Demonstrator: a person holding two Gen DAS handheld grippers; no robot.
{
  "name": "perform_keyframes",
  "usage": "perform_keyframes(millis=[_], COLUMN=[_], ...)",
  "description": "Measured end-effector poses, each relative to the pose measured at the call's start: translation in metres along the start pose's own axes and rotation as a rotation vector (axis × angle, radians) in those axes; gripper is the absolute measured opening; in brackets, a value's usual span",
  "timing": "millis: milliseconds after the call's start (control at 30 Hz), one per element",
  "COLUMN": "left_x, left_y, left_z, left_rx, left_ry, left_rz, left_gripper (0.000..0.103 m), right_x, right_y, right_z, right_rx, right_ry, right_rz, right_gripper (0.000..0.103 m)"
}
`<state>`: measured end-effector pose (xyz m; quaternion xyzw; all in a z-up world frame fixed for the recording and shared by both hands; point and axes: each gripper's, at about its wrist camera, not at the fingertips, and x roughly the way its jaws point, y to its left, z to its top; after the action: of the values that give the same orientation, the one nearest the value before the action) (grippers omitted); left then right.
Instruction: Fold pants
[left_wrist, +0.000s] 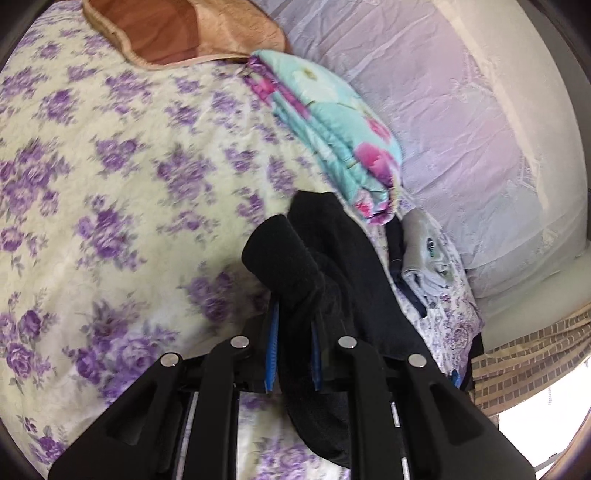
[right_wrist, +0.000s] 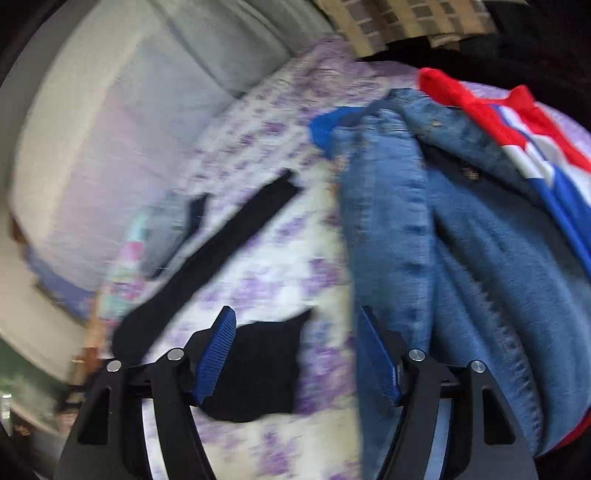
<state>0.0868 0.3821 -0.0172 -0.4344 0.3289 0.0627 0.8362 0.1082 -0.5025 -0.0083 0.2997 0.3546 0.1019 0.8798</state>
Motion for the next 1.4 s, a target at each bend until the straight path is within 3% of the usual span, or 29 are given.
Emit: perform_keyframes(millis=[67,167,333,367,400,433,500,567,633,700,767,800,833,933,1033,1167,1267,1333,1400], left_x=[0.003,0.01,0.019,0.019,0.019,0.019,0.019,0.022,0.023,0.024,0.026,0.028,0.029,0.029,0.029,0.035,0.036,0.037,0.037], left_y=[0.011,0.024,0.031,0.032,0.032,0.032,0.036,0.04,0.042,0.039,0.034,0.031,0.03,0.032,0.037,0.041,0.041,0.041,0.042], left_z=[-0.001,-0.004,-0.006,-0.007,-0.008,-0.009,-0.011,-0.013,-0.012,-0.009,-0.006,-0.005,-0.004,-0.005,-0.006,-0.007,-0.008,-0.009,-0.011], left_rx=[-0.015,-0.038,-0.039,-0.042,-0.039,-0.034,-0.042,-0.061,-0.068,-0.066,-0.059,-0.063,-0.071,-0.094,-0.083,-0.068,-0.057,-0.058,-0.065], left_ry=[0.004,0.016,0.023,0.02,0.016,0.009,0.008,0.019,0.029,0.03,0.023,0.02,0.019,0.019,0.03,0.044,0.042,0.038,0.034], left_rz=[0.005,0.011,0.029,0.028,0.027,0.025,0.021,0.023,0.025,0.028,0.034,0.036,0.036,0.028,0.028,0.04,0.04,0.04,0.043], left_gripper=[0.013,0.013,0.013,0.013,0.013,0.013,0.013,0.013,0.013,0.013,0.013,0.013,0.013,0.013,0.013,0.014,0.014,0.015,0.015], right_x=[0.01,0.022,0.048,0.036,0.036,0.045,0.06,0.068,0.058,0.059,0.074,0.085,0.091,0.089,0.071,0.033,0.024,0.028,0.047], right_y=[0.002,0.003,-0.014,-0.008,-0.006,-0.005,-0.008,-0.001,0.009,0.015,0.027,0.031,0.031,0.029,0.021,0.006,-0.003,0.001,0.012], right_z=[-0.017,-0.052,-0.065,-0.08,-0.08,-0.081,-0.083,-0.07,-0.044,-0.005,0.04,0.059,0.075,0.094,0.072,0.006,-0.034,-0.053,-0.067], right_rx=[-0.036,-0.004,0.146,0.171,0.184,0.2,0.246,0.22,0.227,0.266,0.209,0.177,0.165,0.11,0.055,-0.048,-0.049,-0.039,-0.009], right_ry=[0.072,0.205,0.133,0.097,0.075,0.074,0.078,0.057,-0.006,-0.095,-0.123,-0.121,-0.121,-0.144,-0.107,-0.084,-0.002,0.069,0.173], right_rz=[-0.025,0.061,0.091,0.102,0.136,0.176,0.174,0.172,0.23,0.256,0.201,0.152,0.093,0.02,0.016,-0.08,-0.09,-0.015,0.138], right_gripper=[0.07,0.07,0.071,0.068,0.057,0.035,0.021,0.015,0.013,0.013,0.02,0.032,0.065,0.068,0.068,0.068,0.068,0.068,0.068])
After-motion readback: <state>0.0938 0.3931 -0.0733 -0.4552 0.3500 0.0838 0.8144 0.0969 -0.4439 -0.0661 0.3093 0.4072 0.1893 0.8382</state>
